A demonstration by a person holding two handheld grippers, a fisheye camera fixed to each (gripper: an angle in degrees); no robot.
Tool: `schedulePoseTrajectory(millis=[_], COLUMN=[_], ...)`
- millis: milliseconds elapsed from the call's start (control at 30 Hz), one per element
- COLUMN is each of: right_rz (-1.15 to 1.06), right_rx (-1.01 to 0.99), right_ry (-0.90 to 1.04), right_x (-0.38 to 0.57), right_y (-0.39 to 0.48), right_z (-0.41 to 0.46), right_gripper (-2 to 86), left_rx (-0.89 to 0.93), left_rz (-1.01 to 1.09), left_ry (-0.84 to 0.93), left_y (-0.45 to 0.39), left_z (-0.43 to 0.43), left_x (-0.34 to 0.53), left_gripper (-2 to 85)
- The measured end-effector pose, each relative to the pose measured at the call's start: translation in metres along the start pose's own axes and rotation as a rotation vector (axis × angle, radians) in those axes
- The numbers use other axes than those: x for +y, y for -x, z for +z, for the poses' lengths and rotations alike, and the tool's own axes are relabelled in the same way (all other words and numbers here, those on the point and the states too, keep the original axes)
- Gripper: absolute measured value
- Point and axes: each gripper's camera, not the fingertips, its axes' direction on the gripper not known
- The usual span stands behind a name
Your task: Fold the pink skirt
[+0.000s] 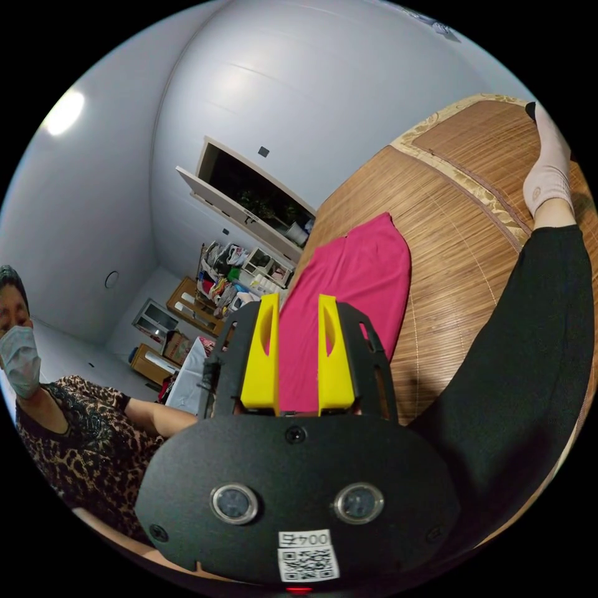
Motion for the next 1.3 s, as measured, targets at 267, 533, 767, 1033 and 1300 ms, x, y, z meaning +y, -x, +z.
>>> schedulePoseTrajectory(millis=[267,533,767,1033,1300], right_rz=[0.011,0.115,0.312,0.427,0.445], right_rx=[-0.003,0.023,0.033,0.066,0.006], right_ry=[0.004,-0.004,0.091,0.316,0.355], right_x=[-0.026,-0.065,-0.12,-0.191,-0.27], right_y=[0.001,-0.016,-0.058,-0.105,-0.121], right_z=[0.002,0.009,0.039,0.105,0.159], right_gripper=[9.9,11.3,13.3,13.8,13.3], left_rx=[0.079,0.316,0.419,0.522,0.613], left_rz=[-0.141,-0.285,-0.342,-0.418,-0.467], left_ry=[0.001,-0.079,-0.156,-0.24,-0.334], left_y=[0.046,0.107,0.143,0.194,0.254], left_z=[-0.013,-0.06,-0.12,-0.178,-0.249], left_x=[0.008,0.039,0.081,0.132,0.188], left_gripper=[3.9,2.2,2.1,2.1,2.1])
